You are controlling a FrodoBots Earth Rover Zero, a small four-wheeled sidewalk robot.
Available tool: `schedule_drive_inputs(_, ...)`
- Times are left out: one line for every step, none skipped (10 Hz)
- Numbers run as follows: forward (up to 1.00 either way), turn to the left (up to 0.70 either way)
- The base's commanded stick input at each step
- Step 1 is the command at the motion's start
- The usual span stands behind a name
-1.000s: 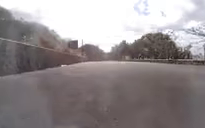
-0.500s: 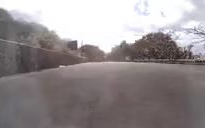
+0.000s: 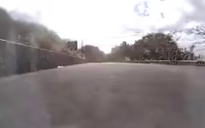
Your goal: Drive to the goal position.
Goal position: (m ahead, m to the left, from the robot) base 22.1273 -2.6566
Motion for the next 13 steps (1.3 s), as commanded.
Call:
schedule_drive_inputs(0.7,0.0)
schedule_drive_inputs(0.7,0.0)
schedule_drive_inputs(0.7,0.0)
schedule_drive_inputs(0.7,0.0)
schedule_drive_inputs(0.7,0.0)
schedule_drive_inputs(0.7,0.0)
schedule_drive_inputs(0.7,0.0)
schedule_drive_inputs(0.7,0.0)
schedule_drive_inputs(0.7,0.0)
schedule_drive_inputs(0.7,0.0)
schedule_drive_inputs(0.7,0.0)
schedule_drive_inputs(0.7,0.0)
schedule_drive_inputs(0.7,0.0)
